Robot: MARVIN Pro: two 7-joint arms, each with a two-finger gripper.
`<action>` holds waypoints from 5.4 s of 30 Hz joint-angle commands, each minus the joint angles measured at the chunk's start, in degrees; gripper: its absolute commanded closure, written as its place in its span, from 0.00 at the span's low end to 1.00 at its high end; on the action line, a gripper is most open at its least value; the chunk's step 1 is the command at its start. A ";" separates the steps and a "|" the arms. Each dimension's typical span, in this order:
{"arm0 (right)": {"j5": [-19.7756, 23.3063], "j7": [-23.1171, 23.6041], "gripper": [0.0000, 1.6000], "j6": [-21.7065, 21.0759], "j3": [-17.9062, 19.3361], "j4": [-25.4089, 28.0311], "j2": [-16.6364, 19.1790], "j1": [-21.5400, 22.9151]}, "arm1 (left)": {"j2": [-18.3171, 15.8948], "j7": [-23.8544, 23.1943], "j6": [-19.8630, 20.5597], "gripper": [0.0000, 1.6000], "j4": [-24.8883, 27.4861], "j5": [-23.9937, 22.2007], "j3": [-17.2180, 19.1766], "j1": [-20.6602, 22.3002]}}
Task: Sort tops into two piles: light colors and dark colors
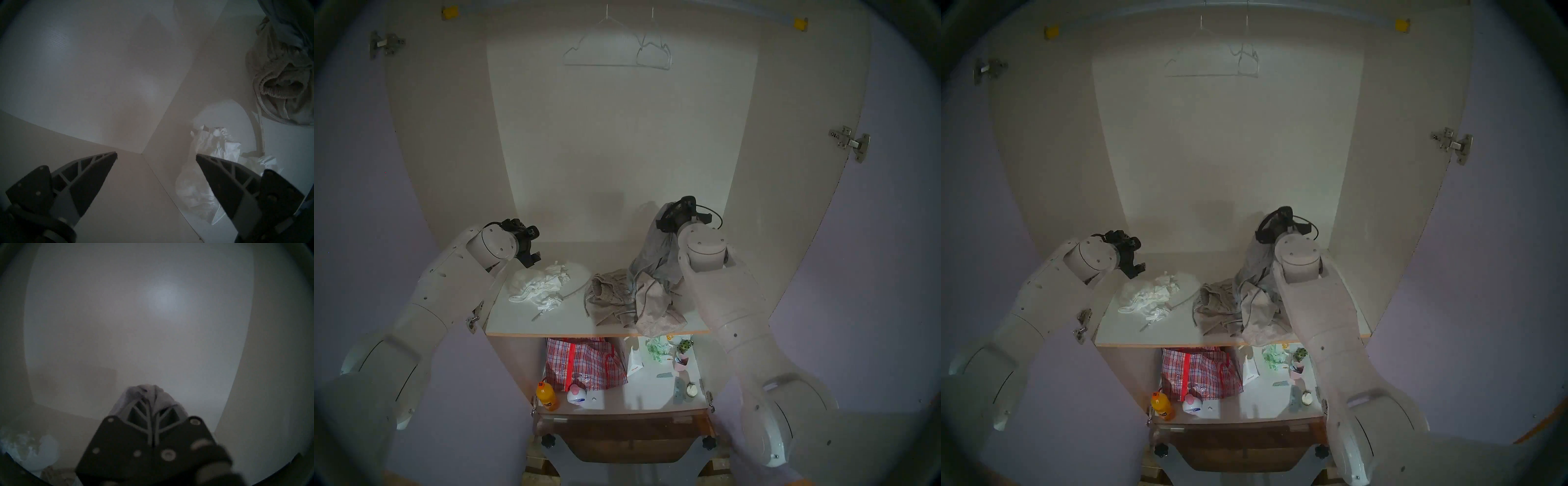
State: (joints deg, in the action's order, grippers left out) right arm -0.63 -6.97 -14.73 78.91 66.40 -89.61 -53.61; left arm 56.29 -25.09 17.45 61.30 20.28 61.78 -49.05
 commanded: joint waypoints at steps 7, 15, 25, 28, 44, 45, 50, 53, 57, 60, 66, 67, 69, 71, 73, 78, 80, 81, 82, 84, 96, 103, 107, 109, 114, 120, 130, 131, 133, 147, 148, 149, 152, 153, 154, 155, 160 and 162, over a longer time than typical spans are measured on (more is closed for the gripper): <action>-0.56 -8.08 1.00 7.35 3.69 -9.13 -1.03 8.77 | -0.02 0.07 -0.14 0.00 1.14 -0.13 0.72 1.91; -0.50 -10.78 1.00 11.22 6.91 -17.14 0.79 14.69 | -0.02 0.06 -0.13 0.00 1.14 -0.14 0.72 1.91; -1.28 -12.50 1.00 15.36 8.95 -23.06 3.39 17.54 | -0.03 0.04 -0.12 0.00 1.16 -0.15 0.72 1.92; -0.97 -12.88 1.00 15.12 9.95 -26.26 4.25 18.18 | -0.03 0.03 -0.12 0.00 1.16 -0.15 0.72 1.92; 4.02 -15.82 1.00 5.17 17.83 -36.97 1.86 21.05 | -0.03 0.01 -0.11 0.00 1.17 -0.15 0.72 1.92; 4.02 -15.82 1.00 5.17 17.83 -36.97 1.86 21.05 | -0.03 0.01 -0.11 0.00 1.17 -0.15 0.72 1.92; 4.88 -19.30 1.00 3.30 21.51 -42.39 0.56 24.40 | -0.02 0.05 -0.13 0.00 1.15 -0.14 0.72 1.91; 4.46 -19.29 0.93 1.42 22.14 -45.73 1.07 26.80 | -0.02 0.07 -0.14 0.00 1.13 -0.13 0.72 1.91; 7.05 -19.73 0.00 -2.60 25.35 -52.01 1.37 31.09 | -0.01 0.09 -0.15 0.00 1.12 -0.13 0.71 1.90; 8.68 -24.07 0.00 -5.67 28.67 -55.91 1.58 33.99 | 0.00 0.15 -0.16 0.00 1.07 -0.10 0.69 1.87; 10.52 -29.43 0.00 -9.21 34.37 -58.82 2.43 38.01 | 0.01 0.23 -0.18 0.00 1.01 -0.09 0.66 1.83; 10.19 -29.54 0.00 -9.30 34.79 -58.81 2.44 38.50 | 0.01 0.24 -0.18 0.00 1.01 -0.09 0.66 1.84; 9.29 -28.94 0.00 -9.69 34.55 -58.82 2.22 38.92 | 0.01 0.23 -0.18 0.00 1.02 -0.10 0.66 1.85; 7.79 -27.87 0.00 -9.48 33.72 -58.75 1.38 39.16 | 0.01 0.22 -0.18 0.00 1.04 -0.11 0.67 1.87; 5.62 -24.75 0.00 -10.30 31.08 -59.18 0.38 38.91 | 0.00 0.22 -0.18 0.00 1.05 -0.11 0.67 1.87; -0.51 -15.39 0.00 -7.97 24.49 -59.22 -2.12 36.09 | -0.01 0.18 -0.16 0.00 1.09 -0.13 0.68 1.89; -3.49 -11.33 0.00 -6.77 22.68 -59.25 -2.74 34.91 | -0.02 0.15 -0.15 0.00 1.11 -0.14 0.69 1.90; -4.65 -9.07 0.00 -6.70 22.20 -59.43 -3.04 34.54 | -0.02 0.15 -0.15 0.00 1.11 -0.15 0.69 1.91; -5.78 -7.20 0.00 -6.32 21.73 -59.46 -3.19 34.18 | -0.02 0.13 -0.15 0.00 1.12 -0.15 0.69 1.91; -7.93 -2.99 0.00 -6.42 21.02 -59.80 -3.51 33.76 | -0.03 0.11 -0.14 0.00 1.14 -0.16 0.69 1.92; -11.56 14.82 0.00 -9.23 17.45 -60.67 -7.29 30.63 | -0.03 0.07 -0.12 0.00 1.16 -0.17 0.70 1.92; -12.80 16.68 0.00 -12.50 14.82 -60.67 -9.69 28.29 | -0.05 0.03 -0.10 0.00 1.18 -0.18 0.70 1.93; -13.11 16.43 0.00 -15.03 14.49 -60.67 -10.17 27.22 | -0.05 0.03 -0.10 0.00 1.18 -0.19 0.70 1.93; -13.92 16.59 0.00 -13.71 13.55 -60.67 -10.53 26.41 | -0.04 0.05 -0.11 0.00 1.16 -0.18 0.70 1.93; -12.98 15.03 0.00 -12.30 14.10 -60.64 -11.12 24.61 | -0.05 0.02 -0.09 0.00 1.19 -0.19 0.70 1.93; -13.59 13.55 0.00 -7.50 13.65 -59.01 -12.49 20.66 | -0.05 0.03 -0.10 0.00 1.18 -0.19 0.69 1.93; -14.25 5.15 0.02 0.03 12.71 -57.97 -12.50 15.87 | -0.03 0.11 -0.14 0.00 1.12 -0.17 0.68 1.91; -14.13 3.74 0.53 0.58 12.81 -57.83 -12.35 15.51 | -0.03 0.12 -0.15 0.00 1.12 -0.17 0.68 1.91; -14.67 3.46 1.00 1.99 12.31 -57.48 -11.85 15.21 | -0.03 0.13 -0.15 0.00 1.12 -0.17 0.68 1.91; -13.17 0.28 1.00 12.66 13.86 -50.09 -9.14 21.71 | 0.00 0.30 -0.20 0.00 1.00 -0.14 0.63 1.85; -13.17 0.28 1.00 12.66 13.86 -50.09 -9.14 21.71 | 0.00 0.30 -0.20 0.00 1.00 -0.14 0.63 1.85; -12.93 0.31 1.00 13.30 14.21 -49.12 -8.94 21.85 | 0.00 0.29 -0.20 0.00 1.01 -0.14 0.64 1.86; -12.60 1.74 1.00 13.82 15.10 -45.63 -8.63 21.20 | 0.00 0.30 -0.20 0.00 1.00 -0.14 0.63 1.86; -12.70 1.86 1.00 13.92 15.23 -44.50 -8.61 20.64 | 0.00 0.31 -0.20 0.00 1.00 -0.14 0.63 1.85; -12.78 2.52 1.00 14.10 15.19 -41.56 -8.60 19.14 | 0.01 0.33 -0.20 0.00 0.99 -0.13 0.62 1.83; -12.78 2.75 1.00 13.83 15.18 -39.31 -8.55 17.90 | 0.01 0.34 -0.21 0.00 0.98 -0.13 0.62 1.82; -12.30 4.16 1.00 13.61 15.62 -29.12 -7.95 13.17 | 0.02 0.40 -0.22 0.00 0.93 -0.10 0.60 1.77; -12.28 3.91 1.00 14.76 15.83 -26.26 -7.38 12.29 | 0.02 0.44 -0.23 0.00 0.90 -0.09 0.59 1.73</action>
State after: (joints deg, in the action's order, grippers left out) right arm -13.12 -3.57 -2.45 94.67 34.57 -97.55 -41.46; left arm 56.30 -24.82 17.41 61.18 20.26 61.74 -49.07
